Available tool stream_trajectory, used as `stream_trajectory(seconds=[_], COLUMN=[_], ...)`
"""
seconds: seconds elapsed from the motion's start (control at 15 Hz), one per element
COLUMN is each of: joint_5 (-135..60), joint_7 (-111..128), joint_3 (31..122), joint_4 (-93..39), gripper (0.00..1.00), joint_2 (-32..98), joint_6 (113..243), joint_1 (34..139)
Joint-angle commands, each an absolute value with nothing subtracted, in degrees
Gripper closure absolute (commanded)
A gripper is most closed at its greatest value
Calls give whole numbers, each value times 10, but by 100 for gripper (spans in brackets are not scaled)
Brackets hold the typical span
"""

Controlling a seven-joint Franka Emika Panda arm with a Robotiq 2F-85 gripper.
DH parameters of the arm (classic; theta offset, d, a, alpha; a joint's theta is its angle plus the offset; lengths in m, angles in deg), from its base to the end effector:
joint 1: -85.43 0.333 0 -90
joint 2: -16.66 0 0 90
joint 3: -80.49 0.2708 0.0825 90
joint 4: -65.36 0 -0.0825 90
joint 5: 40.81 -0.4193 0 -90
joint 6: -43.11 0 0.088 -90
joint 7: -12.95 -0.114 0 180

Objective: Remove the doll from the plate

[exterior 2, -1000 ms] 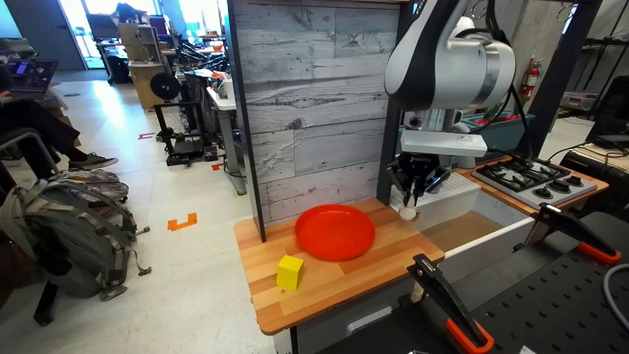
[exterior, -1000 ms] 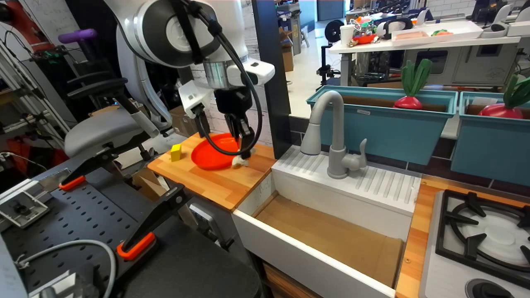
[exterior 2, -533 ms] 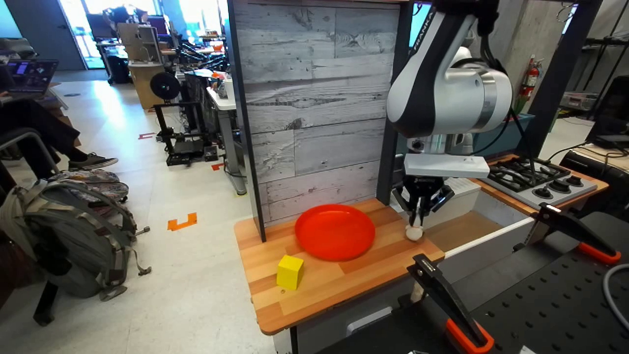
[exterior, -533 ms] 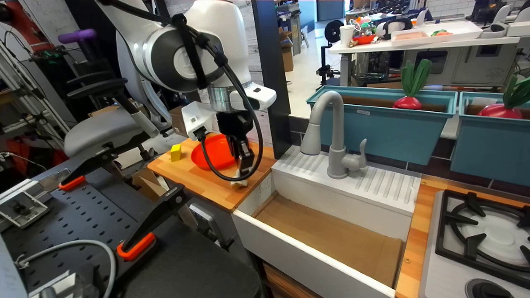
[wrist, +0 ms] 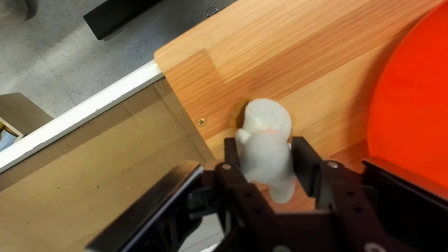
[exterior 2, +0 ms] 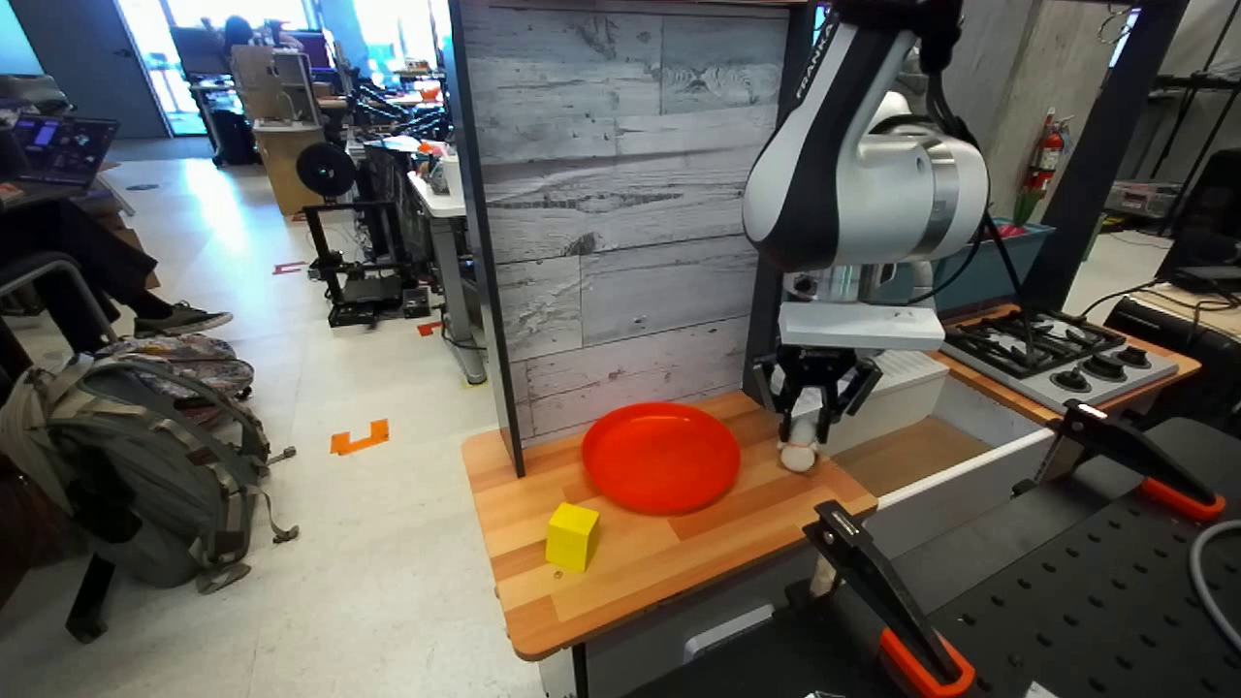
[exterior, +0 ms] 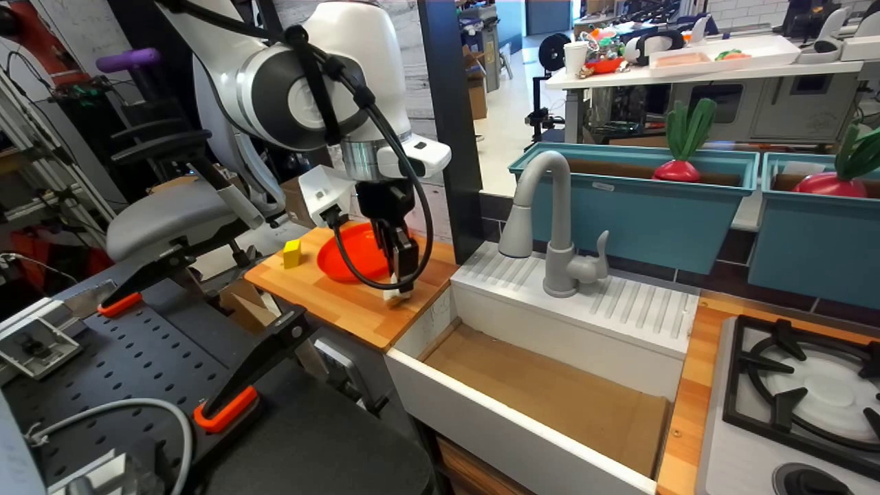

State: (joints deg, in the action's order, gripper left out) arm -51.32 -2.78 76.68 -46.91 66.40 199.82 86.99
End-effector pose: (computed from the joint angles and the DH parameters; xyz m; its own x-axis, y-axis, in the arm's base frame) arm 0.5444 -0.0345 -0.0487 0.8905 -0.4469 -0.0860 -0.4471 -0.8943 0.0174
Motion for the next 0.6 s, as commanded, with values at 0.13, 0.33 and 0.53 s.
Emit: stream_trajectory(seconds=[0.13, 0.33, 0.53], joint_5=[-523, -530, -517], joint_7=[-29, -18, -27], joint_3=[777, 793, 784], joint_4=[-480, -518, -498], gripper=[11, 0, 0], joint_2=[638, 595, 609], joint_6=[2005, 2024, 2010], joint_1=[863, 855, 866])
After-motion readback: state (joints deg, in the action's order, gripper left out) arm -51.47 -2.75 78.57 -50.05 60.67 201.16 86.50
